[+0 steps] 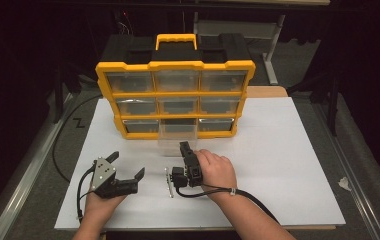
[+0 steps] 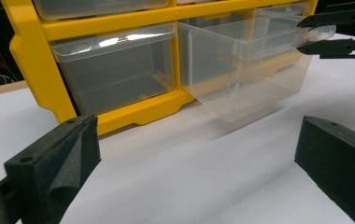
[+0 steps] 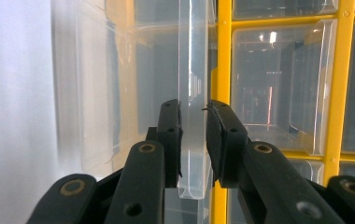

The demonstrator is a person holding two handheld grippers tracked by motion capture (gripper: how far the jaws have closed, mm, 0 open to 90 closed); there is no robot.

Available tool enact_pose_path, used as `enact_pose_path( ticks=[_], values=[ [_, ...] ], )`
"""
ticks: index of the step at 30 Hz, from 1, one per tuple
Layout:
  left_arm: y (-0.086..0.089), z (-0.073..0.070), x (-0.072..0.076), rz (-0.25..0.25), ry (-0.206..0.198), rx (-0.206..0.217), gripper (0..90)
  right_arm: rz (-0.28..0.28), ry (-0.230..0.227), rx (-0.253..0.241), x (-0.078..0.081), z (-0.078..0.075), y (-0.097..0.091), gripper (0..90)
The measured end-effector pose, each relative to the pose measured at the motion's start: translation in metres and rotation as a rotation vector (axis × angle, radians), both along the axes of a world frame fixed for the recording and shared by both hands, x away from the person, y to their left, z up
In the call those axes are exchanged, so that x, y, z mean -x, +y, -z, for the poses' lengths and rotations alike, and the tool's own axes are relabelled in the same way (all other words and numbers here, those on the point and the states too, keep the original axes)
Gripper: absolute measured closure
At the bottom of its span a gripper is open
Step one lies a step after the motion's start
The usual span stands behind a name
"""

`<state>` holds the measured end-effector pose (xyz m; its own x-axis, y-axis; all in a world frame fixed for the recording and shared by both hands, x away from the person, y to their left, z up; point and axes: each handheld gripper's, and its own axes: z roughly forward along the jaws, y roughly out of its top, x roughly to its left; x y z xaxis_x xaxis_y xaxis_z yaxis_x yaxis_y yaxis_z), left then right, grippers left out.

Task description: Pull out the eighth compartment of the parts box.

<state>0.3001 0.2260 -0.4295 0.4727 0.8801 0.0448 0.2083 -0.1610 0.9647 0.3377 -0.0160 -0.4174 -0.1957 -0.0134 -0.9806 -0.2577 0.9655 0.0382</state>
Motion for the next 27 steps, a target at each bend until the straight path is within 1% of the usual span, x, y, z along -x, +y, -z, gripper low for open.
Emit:
enact_pose_path(
  ticks=[6,11,14,15,16,17,18,19,20,21,24,25,26,27],
  values=[
    [-0.001,0.0,0.0,0.001,-0.001,-0.001,0.9,0.0,-0.012,-0.007,0.001,0.003,0.0,77.4],
    [-0.001,0.0,0.0,0.001,0.0,-0.001,0.9,0.0,-0.015,-0.012,0.001,0.004,0.0,77.1],
    [-0.001,0.0,0.0,0.002,0.0,-0.001,0.9,0.002,-0.009,-0.012,0.001,0.003,0.0,76.4],
    [-0.001,0.0,0.0,0.002,0.001,-0.001,0.9,-0.004,0.005,-0.01,0.0,0.003,0.0,71.4],
    [-0.001,0.0,0.0,0.002,0.001,-0.001,0.9,0.002,0.022,-0.015,0.0,0.003,-0.001,67.0],
    [0.0,0.0,0.0,0.001,0.001,0.0,0.9,0.0,0.025,-0.014,0.0,0.002,-0.001,63.0],
    [0.0,0.0,0.0,0.001,0.001,-0.001,0.9,-0.006,0.023,-0.015,0.0,0.001,-0.002,60.4],
    [0.0,0.0,0.0,0.0,0.002,-0.002,0.9,0.01,0.04,-0.033,0.001,0.002,-0.003,58.1],
    [0.0,0.0,0.0,-0.001,0.003,-0.002,0.9,0.001,0.039,-0.021,0.0,0.001,-0.004,55.2],
    [0.001,0.0,0.0,-0.002,0.004,-0.002,0.9,0.006,0.048,-0.026,0.0,0.001,-0.005,52.4],
    [0.001,0.0,0.001,-0.004,0.003,-0.001,0.9,0.001,0.045,-0.012,0.001,-0.001,-0.008,49.8],
    [0.001,0.0,0.001,-0.003,0.003,-0.002,0.9,-0.002,0.045,-0.014,0.002,-0.002,-0.013,47.5],
    [0.0,0.0,0.001,-0.004,0.004,-0.003,0.9,0.01,0.056,-0.03,0.003,-0.002,-0.015,46.4],
    [0.0,0.0,0.001,-0.004,0.004,-0.003,0.9,0.01,0.056,-0.03,0.003,-0.002,-0.015,46.4]
  ],
)
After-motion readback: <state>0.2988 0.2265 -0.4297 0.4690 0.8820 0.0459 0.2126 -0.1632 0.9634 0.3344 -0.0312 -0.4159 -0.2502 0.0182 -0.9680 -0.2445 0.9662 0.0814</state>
